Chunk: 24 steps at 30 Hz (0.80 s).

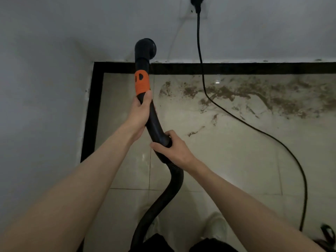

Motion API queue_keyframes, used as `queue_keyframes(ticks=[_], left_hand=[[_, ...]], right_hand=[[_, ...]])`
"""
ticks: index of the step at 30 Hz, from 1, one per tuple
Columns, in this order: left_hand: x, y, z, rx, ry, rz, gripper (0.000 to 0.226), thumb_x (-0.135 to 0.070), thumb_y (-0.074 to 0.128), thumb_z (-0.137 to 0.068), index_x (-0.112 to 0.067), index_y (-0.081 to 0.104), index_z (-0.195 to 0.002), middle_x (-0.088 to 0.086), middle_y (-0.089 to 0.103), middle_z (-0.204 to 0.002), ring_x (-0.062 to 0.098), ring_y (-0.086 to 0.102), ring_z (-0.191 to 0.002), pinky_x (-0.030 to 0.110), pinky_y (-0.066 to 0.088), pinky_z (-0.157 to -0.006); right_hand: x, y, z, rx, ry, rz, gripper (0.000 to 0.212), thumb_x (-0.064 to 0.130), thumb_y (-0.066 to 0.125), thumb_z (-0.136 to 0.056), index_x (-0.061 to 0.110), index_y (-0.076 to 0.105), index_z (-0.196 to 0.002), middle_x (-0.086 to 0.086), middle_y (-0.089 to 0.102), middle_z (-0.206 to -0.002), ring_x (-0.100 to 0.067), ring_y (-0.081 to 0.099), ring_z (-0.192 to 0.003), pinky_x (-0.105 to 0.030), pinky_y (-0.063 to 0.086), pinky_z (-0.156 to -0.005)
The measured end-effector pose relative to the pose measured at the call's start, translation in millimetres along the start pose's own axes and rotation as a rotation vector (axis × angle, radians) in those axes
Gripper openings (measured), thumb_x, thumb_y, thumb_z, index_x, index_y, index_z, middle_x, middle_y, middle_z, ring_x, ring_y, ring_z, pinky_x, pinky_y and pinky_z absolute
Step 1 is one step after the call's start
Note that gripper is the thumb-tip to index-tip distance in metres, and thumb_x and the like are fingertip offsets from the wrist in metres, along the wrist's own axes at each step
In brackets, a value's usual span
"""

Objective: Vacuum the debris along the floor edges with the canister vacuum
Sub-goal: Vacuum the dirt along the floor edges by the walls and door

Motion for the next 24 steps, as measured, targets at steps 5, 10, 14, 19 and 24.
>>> queue_keyframes(ticks=[5,10,14,19,24], left_hand=[[52.1,8.3,-56.6,0.095,-0.168,0.186,0.022,-0.035,0.047,-0.099,-0.014,0.046,-0.090,0.002,0.049,-0.070,0.013,0.050,-0.061,0.027,0.048,-0.063],[115.9,10.4,-94.9,0.037,-0.282,0.219,0.038,-0.039,0.046,-0.098,-0.004,0.042,-0.111,0.006,0.051,-0.083,0.015,0.053,-0.072,0.028,0.049,-0.067],[154.3,15.9,-101.9,-0.017,-0.261,0.232,0.036,-0.035,0.041,-0.101,-0.002,0.040,-0.117,0.007,0.051,-0.080,0.017,0.053,-0.069,0.028,0.048,-0.064],[186.6,19.9,-96.3,-0.008,-0.192,0.260,0.036,-0.034,0.040,-0.102,0.000,0.040,-0.116,0.006,0.050,-0.080,0.017,0.052,-0.071,0.033,0.050,-0.080],[203.0,35.4,-81.0,0.040,-0.148,0.246,0.033,-0.033,0.038,-0.102,-0.001,0.041,-0.112,0.006,0.050,-0.078,0.018,0.052,-0.069,0.030,0.050,-0.072]], right_hand=[[-39.0,3.2,-44.0,-0.024,-0.103,0.110,0.043,0.038,0.072,-0.083,0.021,0.045,-0.112,-0.007,0.066,-0.090,-0.020,0.066,-0.069,-0.032,0.056,-0.065],[-78.0,-1.5,-84.0,0.018,-0.126,0.316,0.039,0.042,0.068,-0.085,0.021,0.050,-0.113,-0.007,0.068,-0.089,-0.022,0.068,-0.075,-0.037,0.057,-0.072],[-99.6,1.0,-101.3,0.048,-0.124,0.423,0.042,0.045,0.066,-0.086,0.020,0.051,-0.116,-0.006,0.065,-0.095,-0.023,0.065,-0.084,-0.039,0.056,-0.076],[-124.8,5.3,-92.8,-0.001,-0.155,0.503,0.042,0.047,0.064,-0.085,0.021,0.051,-0.115,-0.006,0.065,-0.091,-0.023,0.065,-0.080,-0.038,0.056,-0.074],[-145.9,-0.3,-76.9,-0.061,-0.160,0.545,0.040,0.048,0.063,-0.085,0.022,0.051,-0.114,-0.008,0.066,-0.094,-0.026,0.064,-0.084,-0.041,0.055,-0.077]])
Point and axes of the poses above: each hand's wrist, its own z-axis away from the middle knuckle, its own y-axis out of the palm, x = y × z, the point moved 3 cm from there along -z, towards the middle knuckle
